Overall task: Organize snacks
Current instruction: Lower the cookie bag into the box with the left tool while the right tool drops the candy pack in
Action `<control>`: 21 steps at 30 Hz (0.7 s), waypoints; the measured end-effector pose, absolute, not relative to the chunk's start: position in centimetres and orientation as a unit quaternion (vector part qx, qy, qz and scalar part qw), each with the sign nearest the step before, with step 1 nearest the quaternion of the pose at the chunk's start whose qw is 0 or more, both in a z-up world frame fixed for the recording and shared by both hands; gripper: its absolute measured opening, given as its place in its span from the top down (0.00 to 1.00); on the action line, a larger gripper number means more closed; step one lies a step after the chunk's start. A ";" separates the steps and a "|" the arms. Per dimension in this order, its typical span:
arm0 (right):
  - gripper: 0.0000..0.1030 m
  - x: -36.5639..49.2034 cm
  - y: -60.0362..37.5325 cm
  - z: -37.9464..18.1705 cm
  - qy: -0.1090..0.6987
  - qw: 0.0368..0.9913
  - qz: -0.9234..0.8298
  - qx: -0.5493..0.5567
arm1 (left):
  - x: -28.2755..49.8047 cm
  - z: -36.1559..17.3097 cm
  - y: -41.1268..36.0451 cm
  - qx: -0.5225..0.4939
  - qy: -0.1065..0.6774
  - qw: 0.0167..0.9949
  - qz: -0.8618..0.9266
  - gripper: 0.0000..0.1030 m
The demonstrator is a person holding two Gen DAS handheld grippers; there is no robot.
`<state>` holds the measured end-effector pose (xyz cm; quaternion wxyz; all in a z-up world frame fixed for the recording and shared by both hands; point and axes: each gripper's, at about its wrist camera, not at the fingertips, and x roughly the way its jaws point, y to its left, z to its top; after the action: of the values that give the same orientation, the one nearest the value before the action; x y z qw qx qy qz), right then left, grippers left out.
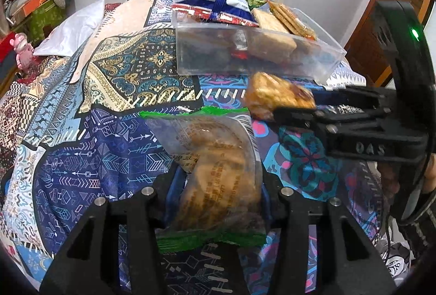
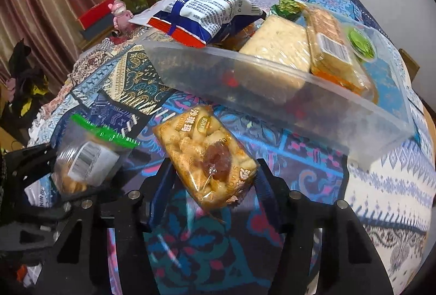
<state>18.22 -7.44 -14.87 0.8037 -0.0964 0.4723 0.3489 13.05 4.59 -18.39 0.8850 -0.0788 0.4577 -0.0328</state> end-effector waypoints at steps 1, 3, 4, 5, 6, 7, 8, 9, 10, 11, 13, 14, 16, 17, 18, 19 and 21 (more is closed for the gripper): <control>0.47 18.1 -7.7 -14.7 0.471 0.805 0.348 -0.095 | 13.0 -18.2 4.6 -0.079 0.456 0.886 -0.033 0.54; 0.47 17.7 -8.3 -14.5 0.468 0.809 0.342 -0.095 | 13.0 -17.7 4.4 -0.079 0.451 0.888 -0.035 0.54; 0.47 17.4 -8.8 -14.3 0.465 0.813 0.338 -0.093 | 12.9 -17.4 4.2 -0.077 0.447 0.890 -0.036 0.54; 0.47 17.2 -9.2 -14.1 0.462 0.817 0.335 -0.089 | 12.9 -17.0 4.1 -0.074 0.443 0.893 -0.037 0.54; 0.47 17.0 -9.7 -13.8 0.458 0.820 0.332 -0.085 | 13.0 -16.6 3.9 -0.071 0.439 0.895 -0.039 0.54; 0.47 16.8 -10.2 -13.5 0.453 0.825 0.329 -0.080 | 13.1 -16.1 3.6 -0.071 0.434 0.897 -0.042 0.54; 0.47 16.6 -10.7 -13.2 0.449 0.829 0.326 -0.076 | 13.3 -15.6 3.4 -0.071 0.430 0.899 -0.045 0.54; 0.47 16.5 -11.1 -12.8 0.444 0.833 0.323 -0.072 | 13.6 -15.1 3.2 -0.071 0.425 0.901 -0.047 0.54; 0.47 16.3 -11.8 -12.3 0.437 0.839 0.318 -0.065 | 13.8 -14.7 3.1 -0.070 0.421 0.903 -0.049 0.54; 0.47 16.2 -12.3 -11.8 0.430 0.844 0.315 -0.060 | 14.2 -13.9 2.8 -0.067 0.413 0.907 -0.051 0.54; 0.47 16.2 -13.3 -10.8 0.418 0.853 0.309 -0.050 | 14.8 -12.8 2.4 -0.065 0.400 0.913 -0.054 0.54; 0.47 16.2 -13.7 -10.2 0.411 0.858 0.306 -0.045 | 15.2 -12.2 2.2 -0.064 0.394 0.915 -0.056 0.54; 0.47 16.5 -14.5 -9.3 0.399 0.866 0.299 -0.035 | 15.8 -11.2 1.8 -0.063 0.385 0.919 -0.059 0.54; 0.47 16.6 -14.8 -8.8 0.393 0.871 0.295 -0.031 | 16.4 -10.6 1.6 -0.062 0.378 0.922 -0.060 0.54; 0.47 16.8 -15.1 -8.4 0.386 0.875 0.289 -0.028 | 16.7 -10.1 1.5 -0.060 0.374 0.923 -0.061 0.54; 0.47 17.1 -15.4 -8.0 0.380 0.880 0.284 -0.026 | 17.3 -9.6 1.3 -0.058 0.368 0.926 -0.061 0.54; 0.47 17.6 -15.8 -7.5 0.371 0.887 0.275 -0.019 | 18.3 -8.9 1.0 -0.055 0.360 0.929 -0.062 0.54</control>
<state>17.59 -15.81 -7.52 0.8869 -0.0192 0.3708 0.2750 18.28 1.05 -8.86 0.9292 -0.0553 0.3603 -0.0617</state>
